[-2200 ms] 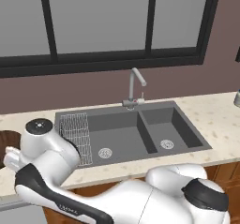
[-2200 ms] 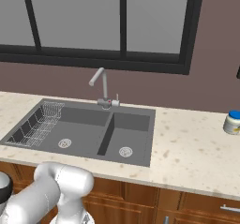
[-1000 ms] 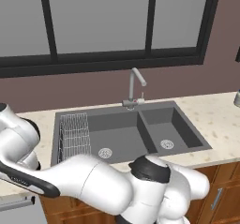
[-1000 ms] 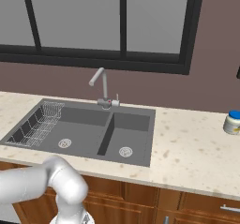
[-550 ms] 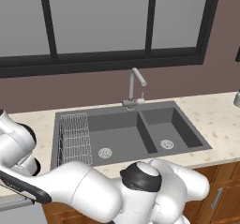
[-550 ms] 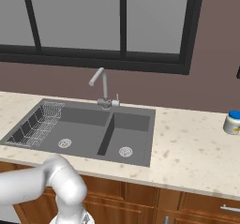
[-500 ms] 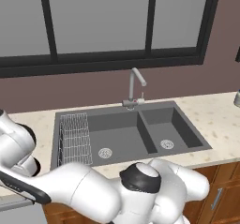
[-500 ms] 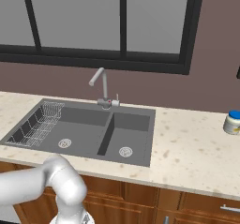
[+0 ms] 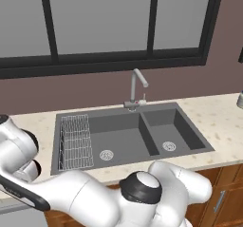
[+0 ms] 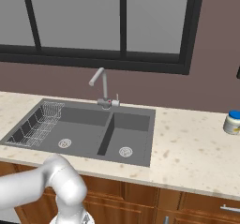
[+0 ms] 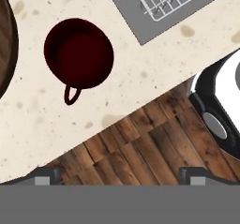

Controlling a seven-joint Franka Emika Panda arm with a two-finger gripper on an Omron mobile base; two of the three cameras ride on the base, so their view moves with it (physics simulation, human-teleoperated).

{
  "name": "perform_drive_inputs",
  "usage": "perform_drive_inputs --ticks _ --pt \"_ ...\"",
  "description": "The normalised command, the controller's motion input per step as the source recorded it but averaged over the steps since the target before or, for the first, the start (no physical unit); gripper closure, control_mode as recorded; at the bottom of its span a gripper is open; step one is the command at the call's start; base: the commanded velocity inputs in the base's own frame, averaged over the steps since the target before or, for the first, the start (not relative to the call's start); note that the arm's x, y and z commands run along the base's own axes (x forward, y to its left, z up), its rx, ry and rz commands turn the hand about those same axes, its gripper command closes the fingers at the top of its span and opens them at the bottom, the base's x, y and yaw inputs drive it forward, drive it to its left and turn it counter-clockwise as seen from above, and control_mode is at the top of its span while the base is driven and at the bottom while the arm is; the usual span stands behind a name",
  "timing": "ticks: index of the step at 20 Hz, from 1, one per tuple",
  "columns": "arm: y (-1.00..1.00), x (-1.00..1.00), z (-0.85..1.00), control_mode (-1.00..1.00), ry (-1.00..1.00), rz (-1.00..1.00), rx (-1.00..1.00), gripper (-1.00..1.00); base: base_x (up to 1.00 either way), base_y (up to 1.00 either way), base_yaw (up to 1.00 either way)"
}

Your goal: Pick the mug and place it in the sink. Pick the bowl and place it in the open cabinet and then close the cabinet.

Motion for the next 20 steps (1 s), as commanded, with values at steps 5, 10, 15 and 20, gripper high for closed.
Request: perform_drive_inputs --ticks 5,10,15,20 --pt "0.00 0.14 -0.05 -1.00 0.00 0.00 0.00 -1.00 0.00 0.00 0.00" --pt "0.00 0.19 0.00 -1.00 0.00 0.00 0.00 -1.00 0.00 0.00 0.00" --pt "0.00 0.13 -0.09 -1.00 0.00 0.00 0.00 -1.00 0.00 0.00 0.00" --pt "0.00 0.06 -0.19 -1.00 0.00 0.00 0.00 -1.00 0.00 0.00 0.00"
